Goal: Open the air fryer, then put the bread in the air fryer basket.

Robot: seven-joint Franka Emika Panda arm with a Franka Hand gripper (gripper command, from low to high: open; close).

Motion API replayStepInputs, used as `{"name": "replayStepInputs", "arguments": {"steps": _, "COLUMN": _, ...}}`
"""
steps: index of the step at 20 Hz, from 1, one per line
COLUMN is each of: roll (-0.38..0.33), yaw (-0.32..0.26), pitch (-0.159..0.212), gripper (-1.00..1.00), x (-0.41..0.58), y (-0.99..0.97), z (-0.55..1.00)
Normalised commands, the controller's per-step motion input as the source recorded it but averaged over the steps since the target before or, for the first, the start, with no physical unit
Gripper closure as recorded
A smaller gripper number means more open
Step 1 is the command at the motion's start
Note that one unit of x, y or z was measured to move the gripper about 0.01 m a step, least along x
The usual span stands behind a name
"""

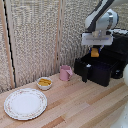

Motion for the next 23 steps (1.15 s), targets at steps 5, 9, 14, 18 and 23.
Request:
{"name": "replayStepInputs", "arguments": {"steps": 5, "roll": 0.0, "yaw": -0.308, "pitch": 0.001, "gripper": 1.0, "x": 0.185, "y": -0.26, "z": -0.14}}
{"name": "replayStepInputs", "arguments": {"steps": 9, "roll": -0.034, "yaw": -0.09, "pitch": 0.046, "gripper": -1.0, "x": 0.244, "y": -0.32, "z": -0.11}}
{"name": "replayStepInputs", "arguments": {"steps": 14, "roll": -0.054, "yaw": -0.031, "pitch": 0.026, "gripper": -1.0, "x": 0.234, "y": -0.35, "z": -0.03}}
{"name": "replayStepInputs", "arguments": {"steps": 18, "roll": 0.022, "yaw": -0.032, "pitch": 0.007, "gripper": -1.0, "x": 0.011, "y": -0.29, "z": 0.07}}
{"name": "replayStepInputs", "arguments": {"steps": 23, "roll": 0.131, "yaw": 0.0, "pitch": 0.016, "gripper": -1.0, "x": -0.017, "y": -0.04, "z": 0.56}}
